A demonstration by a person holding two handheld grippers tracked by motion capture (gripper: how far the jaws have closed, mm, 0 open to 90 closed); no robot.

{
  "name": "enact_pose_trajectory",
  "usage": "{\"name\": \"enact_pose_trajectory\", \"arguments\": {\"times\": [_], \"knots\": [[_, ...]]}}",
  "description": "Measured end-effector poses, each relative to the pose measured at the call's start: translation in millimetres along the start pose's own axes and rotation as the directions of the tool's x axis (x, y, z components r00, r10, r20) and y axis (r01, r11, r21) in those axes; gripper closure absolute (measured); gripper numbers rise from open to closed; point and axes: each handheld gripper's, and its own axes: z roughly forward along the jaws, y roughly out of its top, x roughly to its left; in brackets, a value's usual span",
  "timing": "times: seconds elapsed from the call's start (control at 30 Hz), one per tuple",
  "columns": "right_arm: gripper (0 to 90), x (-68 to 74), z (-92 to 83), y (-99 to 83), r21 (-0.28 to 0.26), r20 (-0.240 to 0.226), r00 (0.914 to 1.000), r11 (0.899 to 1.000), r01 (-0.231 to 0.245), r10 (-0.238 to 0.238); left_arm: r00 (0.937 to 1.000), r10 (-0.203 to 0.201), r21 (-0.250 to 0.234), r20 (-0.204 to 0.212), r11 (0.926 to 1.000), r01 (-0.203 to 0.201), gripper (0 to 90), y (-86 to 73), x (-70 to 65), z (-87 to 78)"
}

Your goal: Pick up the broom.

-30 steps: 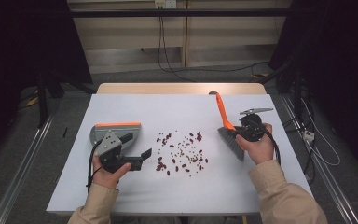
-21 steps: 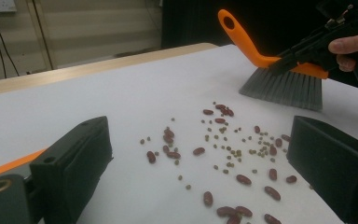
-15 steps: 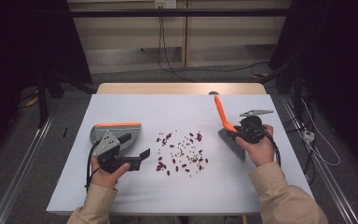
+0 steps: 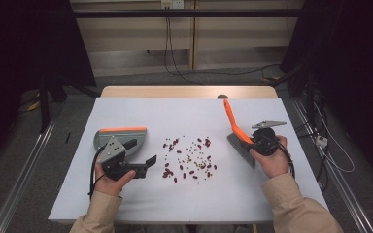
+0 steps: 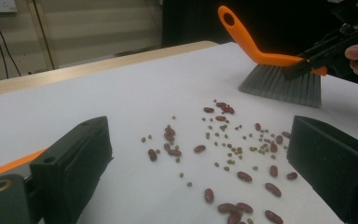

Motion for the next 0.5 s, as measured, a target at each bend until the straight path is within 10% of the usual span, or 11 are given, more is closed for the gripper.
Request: {"name": "enact_pose_trajectory", "arguments": {"times": [0.5], "knots": [[71.4,3.1,-0.5,2.8,-0.07,0.003,0.9999,0.997,-0.016,0.016,1.0,0.004,0.011,0.005,0.9999,-0.004,5.4,-8.6,9.9,-11.9]]}}
